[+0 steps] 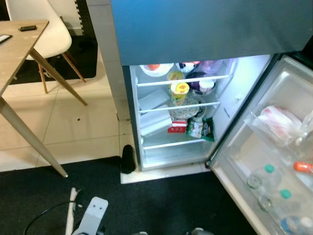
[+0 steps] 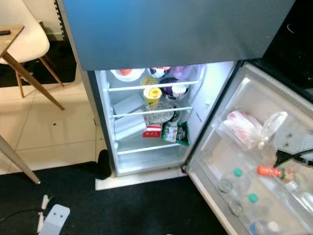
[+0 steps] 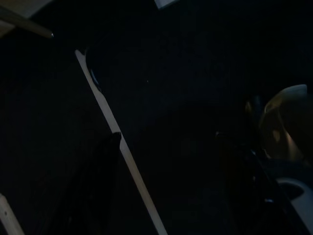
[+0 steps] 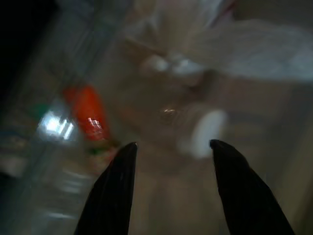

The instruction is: Restocking fridge

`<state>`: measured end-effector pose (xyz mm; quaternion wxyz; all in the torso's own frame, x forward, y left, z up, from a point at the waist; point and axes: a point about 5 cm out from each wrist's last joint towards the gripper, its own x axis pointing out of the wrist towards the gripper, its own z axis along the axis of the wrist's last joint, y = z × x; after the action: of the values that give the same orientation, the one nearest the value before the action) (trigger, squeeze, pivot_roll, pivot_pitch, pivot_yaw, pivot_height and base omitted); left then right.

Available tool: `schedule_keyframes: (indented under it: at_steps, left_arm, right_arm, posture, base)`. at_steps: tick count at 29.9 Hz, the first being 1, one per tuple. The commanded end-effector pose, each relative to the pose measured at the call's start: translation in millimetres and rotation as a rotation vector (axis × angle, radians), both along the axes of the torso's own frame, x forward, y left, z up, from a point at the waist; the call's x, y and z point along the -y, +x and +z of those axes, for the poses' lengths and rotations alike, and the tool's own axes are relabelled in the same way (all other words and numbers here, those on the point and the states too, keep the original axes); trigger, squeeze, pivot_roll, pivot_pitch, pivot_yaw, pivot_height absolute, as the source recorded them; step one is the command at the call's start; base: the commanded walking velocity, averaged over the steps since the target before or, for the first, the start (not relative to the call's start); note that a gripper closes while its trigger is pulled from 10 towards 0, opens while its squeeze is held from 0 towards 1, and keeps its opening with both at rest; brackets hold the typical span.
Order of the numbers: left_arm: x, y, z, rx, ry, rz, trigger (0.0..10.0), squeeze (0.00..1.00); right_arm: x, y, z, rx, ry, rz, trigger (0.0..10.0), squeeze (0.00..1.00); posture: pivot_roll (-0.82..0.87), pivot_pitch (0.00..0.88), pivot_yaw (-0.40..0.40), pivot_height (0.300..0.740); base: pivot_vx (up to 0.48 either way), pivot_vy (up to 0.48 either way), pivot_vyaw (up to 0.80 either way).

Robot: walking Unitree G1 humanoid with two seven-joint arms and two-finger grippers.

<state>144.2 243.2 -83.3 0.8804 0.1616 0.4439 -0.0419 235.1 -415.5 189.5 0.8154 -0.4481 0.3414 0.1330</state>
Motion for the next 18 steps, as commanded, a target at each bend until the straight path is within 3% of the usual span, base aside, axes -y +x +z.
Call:
schedule_keyframes:
  at_steps: [1, 4, 7, 13, 18]
  left_arm:
    - [6.0, -8.7, -5.3, -0.033, -0.013, -0.003, 10.0, 0.0]
    - [5.8, -9.8, -5.6, -0.037, -0.012, -0.003, 10.0, 0.0]
    - [6.3, -10.5, -6.0, -0.04, -0.012, -0.006, 10.0, 0.0]
    - [6.3, -9.8, -5.8, -0.04, -0.011, -0.011, 10.0, 0.0]
    - [5.4, -7.2, -4.7, -0.034, -0.01, -0.009, 10.0, 0.0]
  right_arm:
    - [4.9, -6.1, 0.2, 0.019, 0.101, -0.042, 10.0, 0.0]
    - [15.1, -20.4, -9.5, -0.006, 0.16, -0.105, 10.0, 0.0]
    - [29.5, -36.6, -30.3, -0.072, 0.15, -0.205, 10.0, 0.0]
    - [38.8, -42.8, -54.8, -0.038, 0.101, -0.36, 10.0, 0.0]
    - [34.6, -42.7, -73.8, -0.054, 0.107, -0.415, 10.0, 0.0]
  posture:
    - [-0.03, 0.085, -0.058, 0.74]
    - [-0.03, 0.088, -0.057, 0.74]
    - [-0.04, 0.089, -0.056, 0.74]
    - [-0.04, 0.09, -0.051, 0.74]
    - [-0.03, 0.086, -0.049, 0.74]
  base:
    - [0.0, 0.0, 0.0]
    - [0.0, 0.0, 0.0]
    - [0.0, 0.0, 0.0]
    - [0.0, 0.0, 0.0]
    - [0.0, 0.0, 0.0]
